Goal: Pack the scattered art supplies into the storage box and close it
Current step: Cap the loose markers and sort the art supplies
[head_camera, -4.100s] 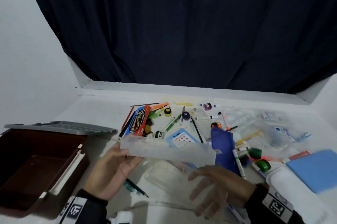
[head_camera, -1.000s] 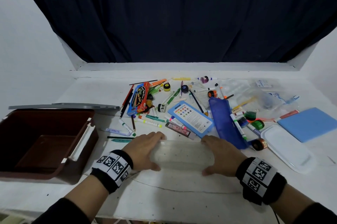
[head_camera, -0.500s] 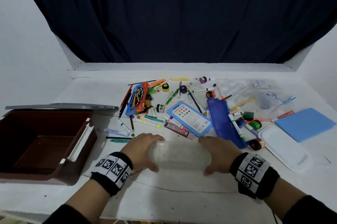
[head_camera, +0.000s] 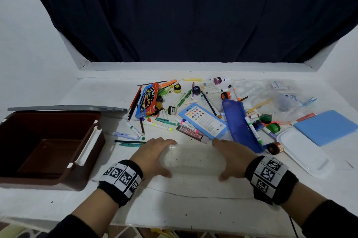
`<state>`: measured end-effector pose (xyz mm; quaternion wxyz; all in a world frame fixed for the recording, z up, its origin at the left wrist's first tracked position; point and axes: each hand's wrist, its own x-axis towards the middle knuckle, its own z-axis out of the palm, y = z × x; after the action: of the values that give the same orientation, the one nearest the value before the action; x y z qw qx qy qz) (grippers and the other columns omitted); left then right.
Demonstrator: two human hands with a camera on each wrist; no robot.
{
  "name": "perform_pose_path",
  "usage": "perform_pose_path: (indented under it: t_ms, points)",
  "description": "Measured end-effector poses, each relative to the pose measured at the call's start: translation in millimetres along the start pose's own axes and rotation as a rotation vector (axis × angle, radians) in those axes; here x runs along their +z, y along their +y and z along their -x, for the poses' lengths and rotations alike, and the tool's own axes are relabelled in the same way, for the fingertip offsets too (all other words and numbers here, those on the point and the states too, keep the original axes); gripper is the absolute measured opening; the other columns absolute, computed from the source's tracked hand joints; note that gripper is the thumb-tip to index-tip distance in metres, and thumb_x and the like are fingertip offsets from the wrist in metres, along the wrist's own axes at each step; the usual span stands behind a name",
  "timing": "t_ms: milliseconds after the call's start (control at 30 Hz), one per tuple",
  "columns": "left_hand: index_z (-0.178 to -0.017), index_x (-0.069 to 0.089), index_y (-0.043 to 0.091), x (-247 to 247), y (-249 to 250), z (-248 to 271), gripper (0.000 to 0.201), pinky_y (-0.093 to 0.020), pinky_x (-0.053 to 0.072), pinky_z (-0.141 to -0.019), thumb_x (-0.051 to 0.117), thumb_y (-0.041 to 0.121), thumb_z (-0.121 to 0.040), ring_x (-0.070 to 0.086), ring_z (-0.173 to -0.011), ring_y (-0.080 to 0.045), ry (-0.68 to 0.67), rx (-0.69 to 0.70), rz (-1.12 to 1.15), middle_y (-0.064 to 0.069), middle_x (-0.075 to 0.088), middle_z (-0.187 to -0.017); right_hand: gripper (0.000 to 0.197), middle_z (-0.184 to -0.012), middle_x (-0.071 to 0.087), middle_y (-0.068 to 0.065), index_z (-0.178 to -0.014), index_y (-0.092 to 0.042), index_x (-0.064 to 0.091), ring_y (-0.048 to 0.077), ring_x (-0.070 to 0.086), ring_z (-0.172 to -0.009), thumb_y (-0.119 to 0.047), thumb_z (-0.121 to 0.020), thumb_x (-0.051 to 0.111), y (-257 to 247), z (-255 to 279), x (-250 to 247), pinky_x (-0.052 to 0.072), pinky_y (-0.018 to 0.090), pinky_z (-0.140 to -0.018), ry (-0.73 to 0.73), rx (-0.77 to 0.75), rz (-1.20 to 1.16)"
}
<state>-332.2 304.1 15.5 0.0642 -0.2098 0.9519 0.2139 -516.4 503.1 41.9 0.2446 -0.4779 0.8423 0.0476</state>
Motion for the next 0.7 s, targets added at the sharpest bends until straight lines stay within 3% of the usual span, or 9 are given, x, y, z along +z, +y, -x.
perform_pose_path:
  t_ms: [100,167,233,267,333,400,467,600,700]
  points:
    - [-0.141,0.040,0.046,-1.0,0.0,3.3,0.099,-0.040,0.032,-0.106,0.085,0.061,-0.055,0.036,-0.123,-0.009,0.028,0.001,-0.013,0.017,0.044,-0.132,0.119,-0.149,0.032,-0.003,-0.149,-0.038,0.011,0.021,0.033,-0.136,-0.047,-0.059,0.089,3.0,4.0,4.8,0.042,0.043,-0.106,0.052,-0.017,-0.005]
    - [-0.140,0.041,0.050,-6.6,0.2,7.4,0.097,-0.040,0.028,-0.108,0.076,0.077,-0.054,0.034,-0.124,-0.005,0.061,0.007,0.035,0.023,0.041,-0.132,0.117,-0.149,0.030,-0.004,-0.147,-0.044,0.010,0.021,0.032,-0.136,-0.053,-0.059,0.086,3.6,5.4,6.2,0.043,0.043,-0.105,0.111,-0.042,-0.021]
    - [-0.134,0.047,0.052,-18.6,-2.9,9.4,0.086,-0.040,0.034,-0.108,0.064,0.087,-0.057,0.041,-0.120,0.000,0.137,0.010,0.185,0.026,0.045,-0.129,0.111,-0.147,0.033,-0.006,-0.145,-0.046,0.013,0.019,0.035,-0.134,-0.058,-0.060,0.083,3.1,4.2,1.7,0.043,0.041,-0.104,0.165,-0.070,-0.049]
    - [-0.130,0.051,0.051,-26.4,-5.8,7.6,0.076,-0.037,0.041,-0.104,0.063,0.085,-0.063,0.046,-0.115,0.003,0.209,0.009,0.258,0.026,0.048,-0.126,0.110,-0.146,0.034,-0.006,-0.144,-0.046,0.014,0.019,0.034,-0.134,-0.060,-0.060,0.082,2.7,2.3,-3.1,0.041,0.042,-0.105,0.180,-0.081,-0.046]
    - [-0.126,0.057,0.044,-44.1,-12.4,-0.8,0.051,-0.022,0.047,-0.090,0.068,0.064,-0.079,0.052,-0.103,0.008,0.377,0.006,0.341,0.021,0.055,-0.120,0.111,-0.146,0.034,-0.007,-0.146,-0.044,0.014,0.018,0.035,-0.133,-0.063,-0.060,0.081,2.0,-3.2,-14.5,0.039,0.042,-0.107,0.176,-0.103,-0.037]
    - [-0.123,0.060,0.035,-62.0,-17.8,-14.8,0.038,-0.009,0.041,-0.074,0.068,0.046,-0.088,0.053,-0.097,0.008,0.497,-0.027,0.365,0.015,0.058,-0.113,0.110,-0.146,0.036,-0.009,-0.148,-0.043,0.016,0.015,0.038,-0.131,-0.061,-0.062,0.082,1.7,-10.6,-27.1,0.039,0.036,-0.106,0.150,-0.126,-0.116]
    - [-0.124,0.058,0.032,-71.7,-27.2,-33.4,0.036,-0.014,0.042,-0.074,0.067,0.042,-0.090,0.057,-0.098,-0.002,0.520,-0.072,0.339,0.007,0.060,-0.111,0.104,-0.144,0.038,-0.011,-0.147,-0.042,0.022,0.012,0.040,-0.129,-0.060,-0.064,0.082,0.7,-20.6,-37.8,0.041,0.033,-0.104,0.169,-0.151,-0.205]
    - [-0.137,0.044,0.037,-73.8,-46.5,-77.4,0.052,-0.044,0.047,-0.100,0.064,0.047,-0.090,0.053,-0.118,-0.024,0.372,-0.196,0.181,-0.005,0.055,-0.127,0.074,-0.139,0.048,-0.009,-0.142,-0.037,0.037,0.010,0.050,-0.119,-0.059,-0.079,0.069,-7.8,-51.4,-51.9,0.046,0.033,-0.098,0.344,-0.179,-0.247]
    - [-0.142,0.035,0.046,-75.4,-47.4,-102.6,0.059,-0.049,0.045,-0.103,0.060,0.051,-0.089,0.049,-0.124,-0.032,0.257,-0.280,-0.012,-0.010,0.047,-0.137,0.055,-0.133,0.054,-0.005,-0.136,-0.033,0.043,0.014,0.054,-0.114,-0.050,-0.089,0.063,-21.6,-77.0,-62.1,0.048,0.033,-0.093,0.384,-0.211,-0.242]
